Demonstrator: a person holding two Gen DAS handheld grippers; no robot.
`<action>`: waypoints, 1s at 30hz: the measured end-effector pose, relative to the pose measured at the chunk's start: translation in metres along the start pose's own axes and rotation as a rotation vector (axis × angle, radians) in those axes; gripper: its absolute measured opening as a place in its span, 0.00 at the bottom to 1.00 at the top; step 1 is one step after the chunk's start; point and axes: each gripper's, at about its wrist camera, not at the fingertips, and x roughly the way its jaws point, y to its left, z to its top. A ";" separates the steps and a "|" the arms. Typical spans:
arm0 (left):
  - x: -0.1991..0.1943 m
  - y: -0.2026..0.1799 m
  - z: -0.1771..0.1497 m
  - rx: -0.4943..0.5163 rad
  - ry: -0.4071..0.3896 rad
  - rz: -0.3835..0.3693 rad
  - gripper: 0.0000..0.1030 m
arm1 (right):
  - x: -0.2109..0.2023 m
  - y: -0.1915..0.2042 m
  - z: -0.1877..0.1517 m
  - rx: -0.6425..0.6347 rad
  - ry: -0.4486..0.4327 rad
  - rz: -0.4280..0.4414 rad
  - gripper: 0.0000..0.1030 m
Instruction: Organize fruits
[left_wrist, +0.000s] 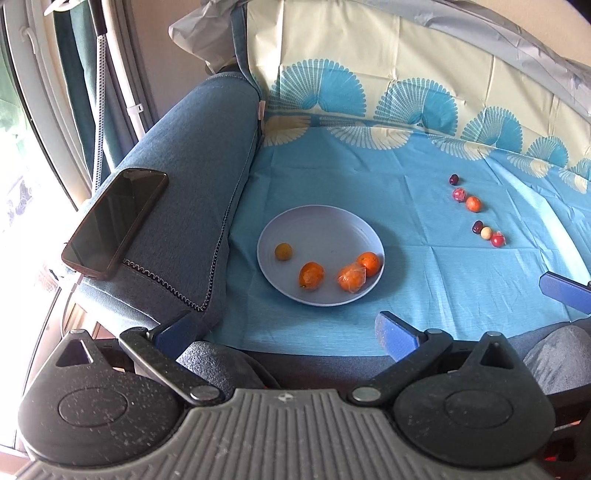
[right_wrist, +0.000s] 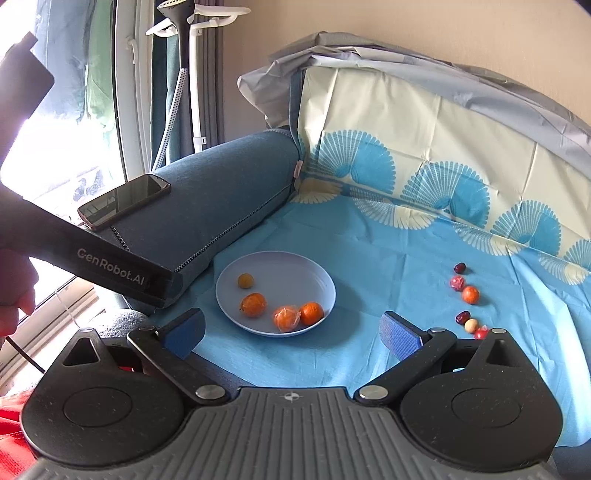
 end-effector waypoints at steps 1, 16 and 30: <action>-0.001 0.000 0.000 0.002 -0.002 -0.002 1.00 | -0.001 0.000 0.000 0.001 -0.001 0.000 0.98; 0.003 0.001 0.002 0.005 0.012 0.001 1.00 | 0.007 0.000 -0.003 -0.006 0.021 0.029 0.98; 0.030 -0.021 0.015 0.031 0.085 -0.019 1.00 | 0.032 -0.031 -0.017 0.103 0.061 -0.021 0.98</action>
